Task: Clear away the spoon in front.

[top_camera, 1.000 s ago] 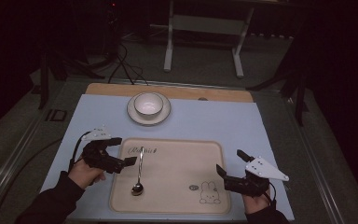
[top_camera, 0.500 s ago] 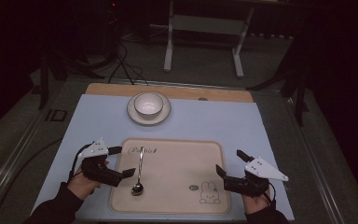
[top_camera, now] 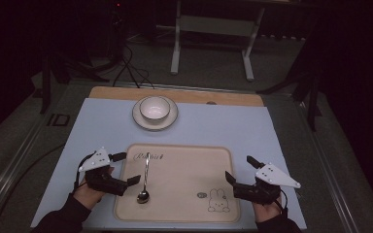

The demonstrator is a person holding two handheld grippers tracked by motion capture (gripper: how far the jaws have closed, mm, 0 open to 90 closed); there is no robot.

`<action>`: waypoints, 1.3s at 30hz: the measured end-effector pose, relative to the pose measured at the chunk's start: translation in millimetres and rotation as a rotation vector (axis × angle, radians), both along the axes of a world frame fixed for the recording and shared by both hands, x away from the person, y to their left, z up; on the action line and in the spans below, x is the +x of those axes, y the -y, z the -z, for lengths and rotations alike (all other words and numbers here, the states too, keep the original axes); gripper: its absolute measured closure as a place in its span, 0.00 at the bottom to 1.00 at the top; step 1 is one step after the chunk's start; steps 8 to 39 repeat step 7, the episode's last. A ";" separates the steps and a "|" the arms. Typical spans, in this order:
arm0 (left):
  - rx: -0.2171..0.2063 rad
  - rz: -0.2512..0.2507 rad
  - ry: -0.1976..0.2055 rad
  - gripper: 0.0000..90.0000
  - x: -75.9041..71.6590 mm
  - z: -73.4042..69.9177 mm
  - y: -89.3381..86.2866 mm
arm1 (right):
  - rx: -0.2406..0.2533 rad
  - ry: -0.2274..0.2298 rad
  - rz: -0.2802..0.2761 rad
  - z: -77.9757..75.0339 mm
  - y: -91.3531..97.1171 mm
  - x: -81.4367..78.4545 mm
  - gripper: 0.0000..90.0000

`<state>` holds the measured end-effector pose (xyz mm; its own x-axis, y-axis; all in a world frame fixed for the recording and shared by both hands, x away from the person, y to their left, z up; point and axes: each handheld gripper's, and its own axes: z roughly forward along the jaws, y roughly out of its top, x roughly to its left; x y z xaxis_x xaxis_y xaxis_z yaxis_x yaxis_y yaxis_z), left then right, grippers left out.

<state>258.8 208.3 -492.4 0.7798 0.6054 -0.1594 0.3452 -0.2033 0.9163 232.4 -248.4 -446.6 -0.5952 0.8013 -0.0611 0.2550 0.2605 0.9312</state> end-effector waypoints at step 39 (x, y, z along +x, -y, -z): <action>-0.030 -0.013 0.007 0.01 1.6 1.7 -1.7 | -0.004 -0.004 -0.007 1.3 -0.9 1.0 0.13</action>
